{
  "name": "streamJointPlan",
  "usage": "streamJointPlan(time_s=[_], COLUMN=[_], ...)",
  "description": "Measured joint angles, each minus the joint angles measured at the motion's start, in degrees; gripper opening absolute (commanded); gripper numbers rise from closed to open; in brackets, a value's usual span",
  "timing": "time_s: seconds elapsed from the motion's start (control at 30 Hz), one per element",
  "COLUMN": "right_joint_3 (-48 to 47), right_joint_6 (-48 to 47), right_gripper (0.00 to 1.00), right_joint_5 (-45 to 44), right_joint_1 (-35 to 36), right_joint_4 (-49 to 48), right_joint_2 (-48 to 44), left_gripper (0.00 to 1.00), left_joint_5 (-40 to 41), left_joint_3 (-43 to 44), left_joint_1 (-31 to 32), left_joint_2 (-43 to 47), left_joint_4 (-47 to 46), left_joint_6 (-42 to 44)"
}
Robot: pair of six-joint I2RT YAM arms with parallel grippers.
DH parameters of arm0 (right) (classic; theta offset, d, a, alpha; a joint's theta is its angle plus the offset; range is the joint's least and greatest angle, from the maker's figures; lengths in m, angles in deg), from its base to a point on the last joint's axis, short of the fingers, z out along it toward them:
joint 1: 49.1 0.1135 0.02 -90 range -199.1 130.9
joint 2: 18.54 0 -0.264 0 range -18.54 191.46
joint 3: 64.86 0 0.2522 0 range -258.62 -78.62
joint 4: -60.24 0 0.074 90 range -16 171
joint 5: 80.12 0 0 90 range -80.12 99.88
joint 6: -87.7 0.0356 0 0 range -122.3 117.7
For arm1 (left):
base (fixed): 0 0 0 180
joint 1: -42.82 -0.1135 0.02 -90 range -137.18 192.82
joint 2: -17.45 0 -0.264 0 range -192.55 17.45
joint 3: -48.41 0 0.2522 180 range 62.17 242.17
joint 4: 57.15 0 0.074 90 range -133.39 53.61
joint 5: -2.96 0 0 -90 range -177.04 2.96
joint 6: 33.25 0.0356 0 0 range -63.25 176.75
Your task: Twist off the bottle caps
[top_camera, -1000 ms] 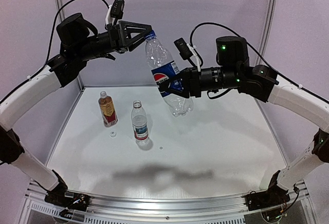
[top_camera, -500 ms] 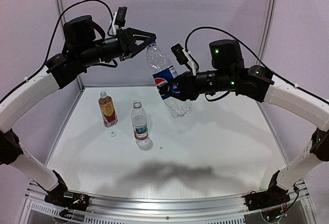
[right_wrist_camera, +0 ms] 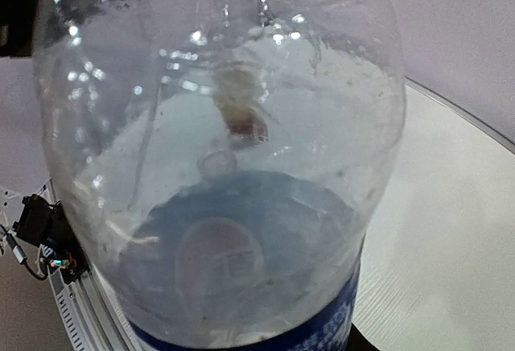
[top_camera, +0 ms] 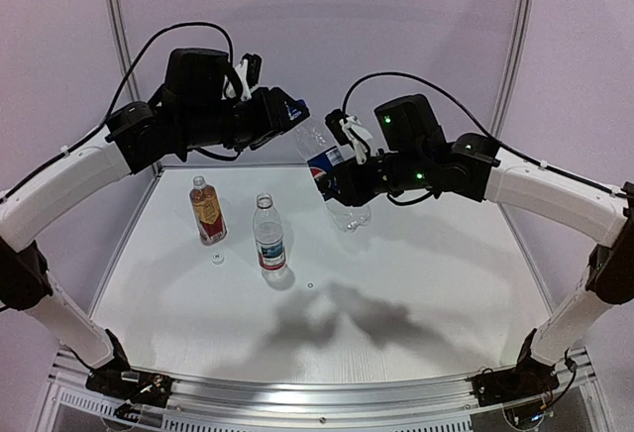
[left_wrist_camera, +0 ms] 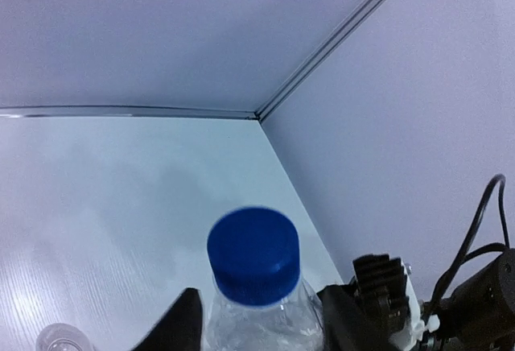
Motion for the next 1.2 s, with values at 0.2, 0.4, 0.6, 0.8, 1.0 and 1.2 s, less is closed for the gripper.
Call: streamJointPlan(time_s=[0.2,0.4,0.6,0.8,1.0,1.2], right_joint_3=[1.99,2.91,4.59,3.54,2.78,2.75], right_joint_6=[0.72,1.25,4.39,7.3,8.61,9.6], right_gripper=[0.35,0.38,0.38,0.38,0.37,0.37], right_joint_5=[-3.26,1.29,15.28,22.6,26.05,27.54], right_joint_1=[-0.11,-0.11,-0.11,-0.11,-0.11,-0.11], right_joint_4=[0.04,-1.05,-7.91,-11.3,-12.63,-12.55], right_joint_2=[-1.31,-3.19,-4.96,-4.83,-3.89,-2.27], left_gripper=[0.99,0.99,0.95,0.82,0.7,0.53], left_joint_5=[-3.8,-18.75,-38.6,-49.07,-51.78,-52.48], left_joint_3=[-0.46,-8.61,-16.52,-16.63,-14.47,-12.76], left_joint_1=[-1.4,-12.44,-19.71,-19.23,-16.92,-15.76], left_joint_2=[1.42,8.85,12.0,9.97,6.36,4.26], left_joint_4=[-0.35,-8.72,-22.62,-31.91,-36.04,-37.18], left_joint_6=[4.42,5.84,1.49,-3.13,-5.68,-6.51])
